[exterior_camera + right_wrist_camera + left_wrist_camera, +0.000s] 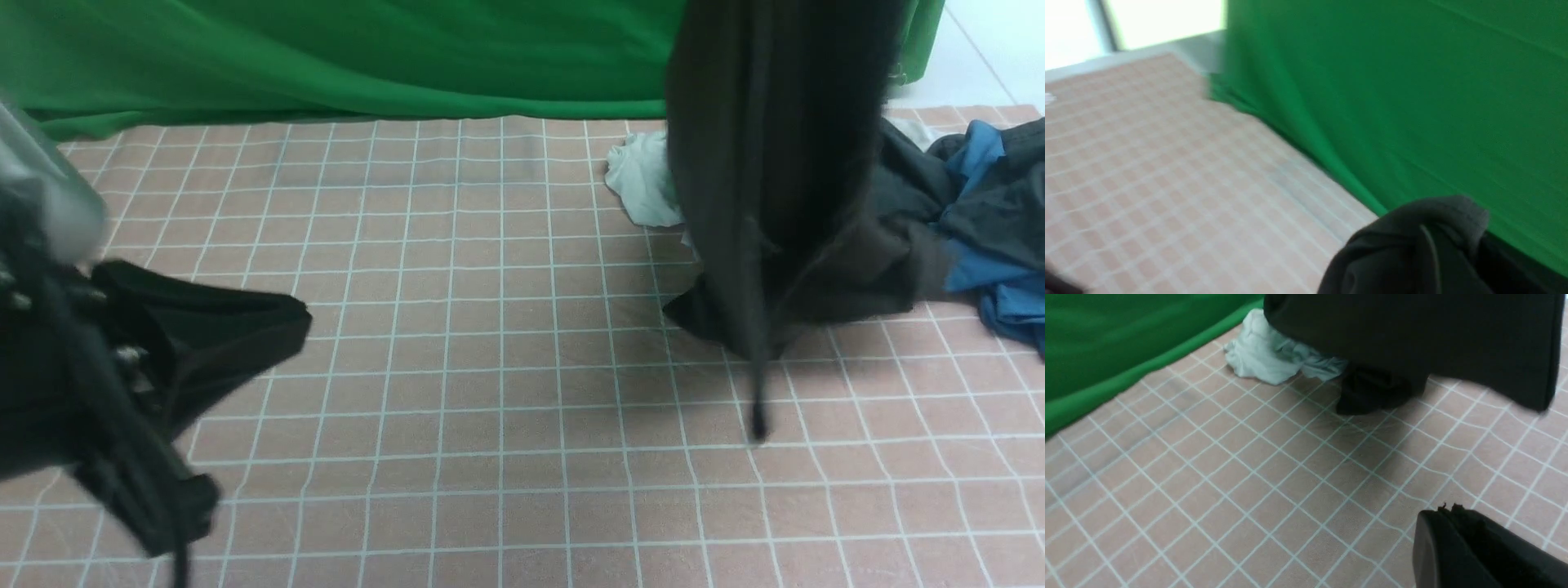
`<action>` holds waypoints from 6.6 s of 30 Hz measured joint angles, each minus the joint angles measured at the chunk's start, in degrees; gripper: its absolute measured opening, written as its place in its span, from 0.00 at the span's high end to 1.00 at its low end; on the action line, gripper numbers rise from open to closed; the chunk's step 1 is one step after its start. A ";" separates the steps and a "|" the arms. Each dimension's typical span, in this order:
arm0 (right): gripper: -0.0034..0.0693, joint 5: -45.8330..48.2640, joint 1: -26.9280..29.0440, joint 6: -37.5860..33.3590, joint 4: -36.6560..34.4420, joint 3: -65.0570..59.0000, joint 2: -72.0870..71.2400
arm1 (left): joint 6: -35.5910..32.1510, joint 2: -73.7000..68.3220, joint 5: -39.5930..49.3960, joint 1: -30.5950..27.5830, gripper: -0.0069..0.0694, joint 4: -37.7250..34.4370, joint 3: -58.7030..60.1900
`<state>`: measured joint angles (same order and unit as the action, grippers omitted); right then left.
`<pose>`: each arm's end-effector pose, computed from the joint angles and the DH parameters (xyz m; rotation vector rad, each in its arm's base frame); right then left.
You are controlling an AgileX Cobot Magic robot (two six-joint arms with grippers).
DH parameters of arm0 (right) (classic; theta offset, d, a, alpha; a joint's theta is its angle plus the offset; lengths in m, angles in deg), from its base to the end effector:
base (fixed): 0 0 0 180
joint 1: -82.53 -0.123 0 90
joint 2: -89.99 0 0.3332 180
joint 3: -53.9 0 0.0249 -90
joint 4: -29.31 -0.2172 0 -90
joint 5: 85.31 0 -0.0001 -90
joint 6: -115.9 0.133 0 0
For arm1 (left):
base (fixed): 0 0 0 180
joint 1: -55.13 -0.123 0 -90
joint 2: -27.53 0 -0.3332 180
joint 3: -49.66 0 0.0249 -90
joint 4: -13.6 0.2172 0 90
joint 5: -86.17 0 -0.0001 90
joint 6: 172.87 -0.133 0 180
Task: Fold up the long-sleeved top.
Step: Spread the long sleeves with your arms and place them on the tabletop
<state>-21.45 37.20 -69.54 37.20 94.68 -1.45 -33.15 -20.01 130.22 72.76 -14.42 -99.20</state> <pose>0.1934 0.1724 0.5722 -0.8169 1.7746 0.3010 0.0753 -0.0696 0.3745 0.8441 1.8853 -0.3271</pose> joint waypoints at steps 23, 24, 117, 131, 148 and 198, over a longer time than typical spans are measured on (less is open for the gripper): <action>0.86 -18.85 -10.37 -6.31 -0.11 2.78 34.05 | 22.21 8.92 13.52 0.00 0.88 24.83 3.37; 0.84 -19.06 -10.29 -6.23 -0.11 2.78 36.39 | 22.34 8.99 14.01 0.00 0.88 24.83 4.67; 0.61 -23.33 7.32 7.22 -6.05 -68.14 -20.54 | -39.80 -49.86 -7.42 -24.07 0.32 28.58 6.08; 0.61 -23.34 7.32 6.14 -6.05 -68.14 -20.54 | -35.73 -44.45 -4.04 -23.83 0.86 28.02 6.08; 0.58 -23.95 20.13 15.98 -1.99 -68.14 -14.30 | -19.27 -8.97 -0.75 -20.58 0.86 14.28 6.13; 0.91 -24.97 36.66 1.59 -17.79 -52.83 2.57 | -9.71 -1.65 -6.43 -14.80 0.86 20.14 3.22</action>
<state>-46.42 73.85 -67.95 19.42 41.85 1.12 -42.86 -21.66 123.79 57.96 5.72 -95.98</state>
